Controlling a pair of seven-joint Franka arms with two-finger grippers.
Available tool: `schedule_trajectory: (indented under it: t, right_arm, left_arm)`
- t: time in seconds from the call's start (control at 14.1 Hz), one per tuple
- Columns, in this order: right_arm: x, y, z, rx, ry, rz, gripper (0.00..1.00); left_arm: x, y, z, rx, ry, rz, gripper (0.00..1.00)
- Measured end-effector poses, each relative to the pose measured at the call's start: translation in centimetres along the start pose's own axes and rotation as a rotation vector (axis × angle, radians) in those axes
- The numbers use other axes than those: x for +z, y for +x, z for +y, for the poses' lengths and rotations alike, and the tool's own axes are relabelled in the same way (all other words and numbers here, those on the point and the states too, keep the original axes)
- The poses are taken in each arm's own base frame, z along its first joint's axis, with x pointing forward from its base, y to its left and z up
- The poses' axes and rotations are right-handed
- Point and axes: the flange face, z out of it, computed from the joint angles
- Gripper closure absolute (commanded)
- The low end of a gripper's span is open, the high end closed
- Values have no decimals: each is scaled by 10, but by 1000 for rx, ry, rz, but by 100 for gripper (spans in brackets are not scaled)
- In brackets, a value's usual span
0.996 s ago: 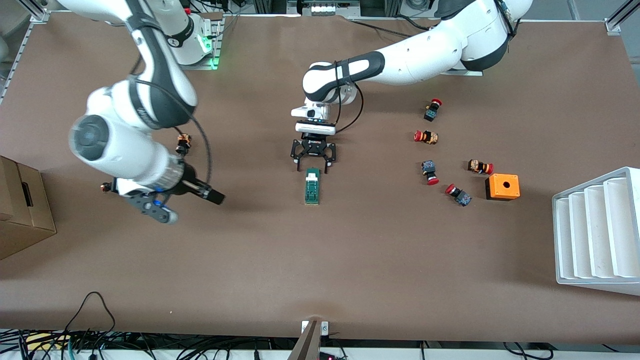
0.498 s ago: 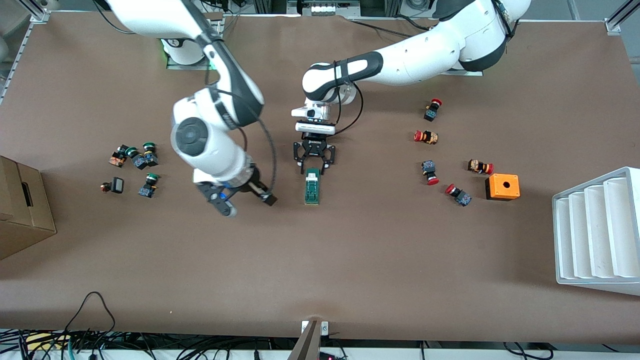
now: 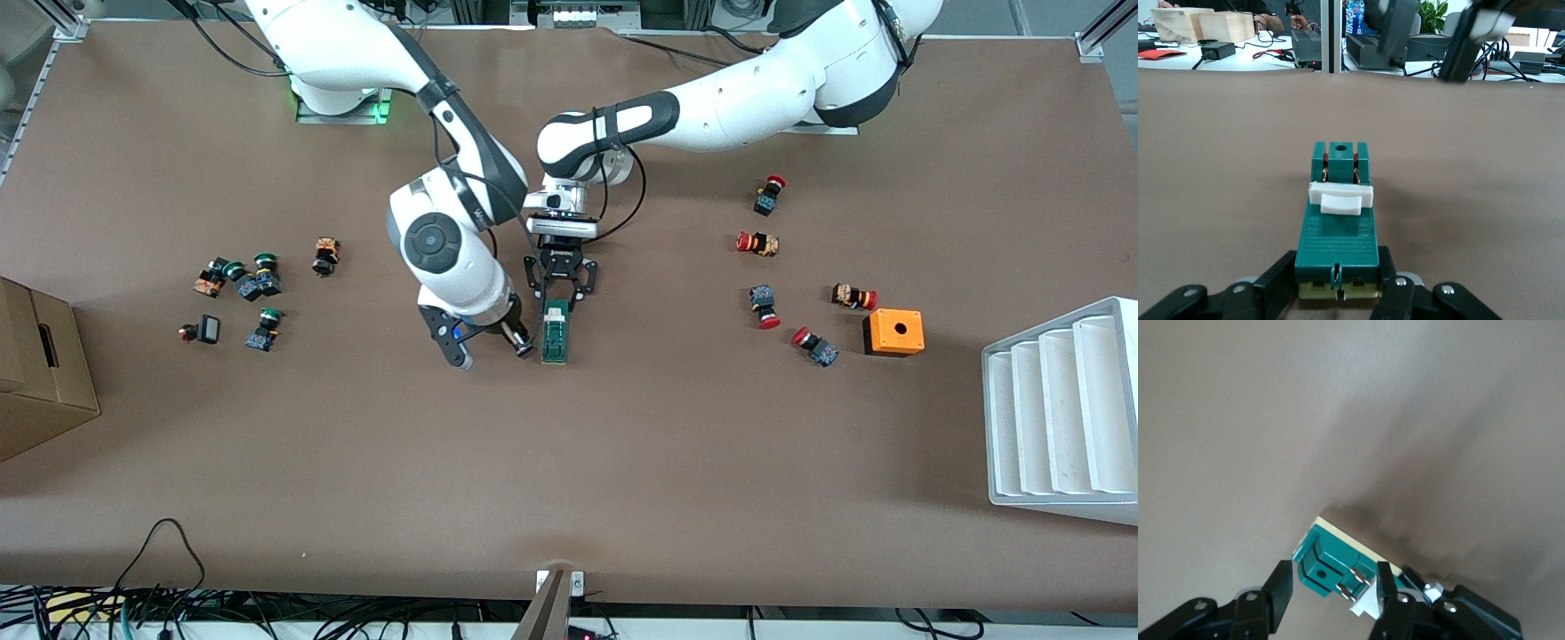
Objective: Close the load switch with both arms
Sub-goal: 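Grasp the white lever handle with the right gripper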
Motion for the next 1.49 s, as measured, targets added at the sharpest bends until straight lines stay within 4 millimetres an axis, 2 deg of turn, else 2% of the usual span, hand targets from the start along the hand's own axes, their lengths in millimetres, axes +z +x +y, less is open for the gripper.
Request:
schedule_trajectory:
  t: [0.28, 0.57, 1.07, 1.49]
  right_arm:
    - [19, -31, 5, 66, -8, 4, 46]
    - [40, -49, 11, 117, -19, 22, 46]
    - [61, -55, 17, 193, -41, 31, 46]
    - [64, -61, 19, 212, -44, 34, 46]
  left_arm:
    - [0, 0, 0, 0, 1, 1, 100]
    - [0, -1, 0, 0, 4, 4, 100]
    - [0, -1, 1, 0, 7, 7, 100]
    - [0, -1, 1, 0, 7, 8, 100]
